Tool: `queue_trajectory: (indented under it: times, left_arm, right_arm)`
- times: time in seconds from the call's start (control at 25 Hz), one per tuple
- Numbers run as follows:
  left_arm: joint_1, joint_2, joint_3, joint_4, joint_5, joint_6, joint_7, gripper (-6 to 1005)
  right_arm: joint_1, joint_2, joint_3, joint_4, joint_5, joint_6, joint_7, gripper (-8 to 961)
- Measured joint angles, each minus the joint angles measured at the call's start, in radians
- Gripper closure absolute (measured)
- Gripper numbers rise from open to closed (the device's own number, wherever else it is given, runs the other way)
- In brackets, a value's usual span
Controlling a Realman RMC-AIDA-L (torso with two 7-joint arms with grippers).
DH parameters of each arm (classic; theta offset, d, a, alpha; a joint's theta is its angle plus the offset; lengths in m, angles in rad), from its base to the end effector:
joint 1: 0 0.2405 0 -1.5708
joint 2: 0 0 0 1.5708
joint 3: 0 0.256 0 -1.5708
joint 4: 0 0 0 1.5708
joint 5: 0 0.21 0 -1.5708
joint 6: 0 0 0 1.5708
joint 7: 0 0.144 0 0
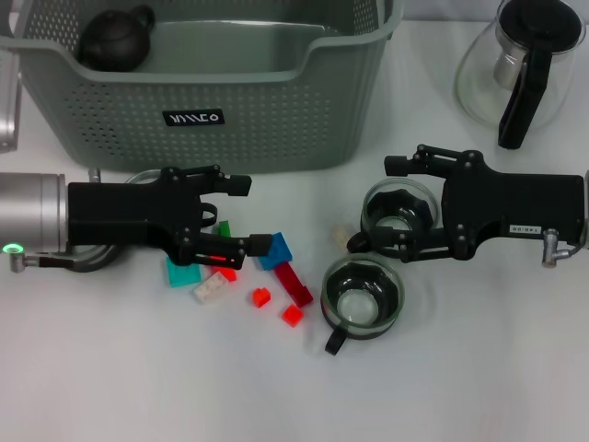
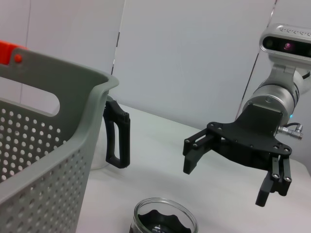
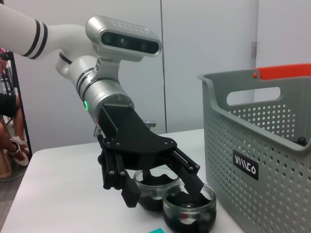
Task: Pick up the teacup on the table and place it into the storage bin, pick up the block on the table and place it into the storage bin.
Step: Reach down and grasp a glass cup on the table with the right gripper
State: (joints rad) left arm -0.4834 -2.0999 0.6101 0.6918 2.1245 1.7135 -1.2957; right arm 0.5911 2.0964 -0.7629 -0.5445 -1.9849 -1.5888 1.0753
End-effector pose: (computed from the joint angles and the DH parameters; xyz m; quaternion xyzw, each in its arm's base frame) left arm -0.2729 0.2963 -0.0018 -0.9507 -0.1854 -0.2345 0.0822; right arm 0.2370 0.3219 -0.0346 -0.9633 0.0670 0.2465 0.0821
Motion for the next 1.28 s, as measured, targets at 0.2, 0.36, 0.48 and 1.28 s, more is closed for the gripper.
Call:
queue_trajectory:
  times: [0.2,0.36,0.48,1.28]
  left_arm:
    - [0.002,0.000,-0.002,0.002,-0.003,0.003,0.001,79]
    - [0.002,0.000,0.002,0.002,0.000,0.004,0.001,79]
    - [0.002,0.000,0.002,0.002,0.000,0.005,0.001,79]
    - [0.008,-0.012,-0.003,-0.010,-0.003,0.005,-0.005,79]
  right_arm:
    - [-0.006,-0.001,0.004,-0.003,0.001,-0.003,0.000,7]
    - [-0.009,-0.003,0.007,-0.005,0.005,-0.005,0.001,8]
    - [-0.010,-0.003,0.008,-0.008,0.005,-0.007,0.003,8]
    - [0.047,-0.022,-0.068,-0.445,-0.291,-0.151,0.318,9]
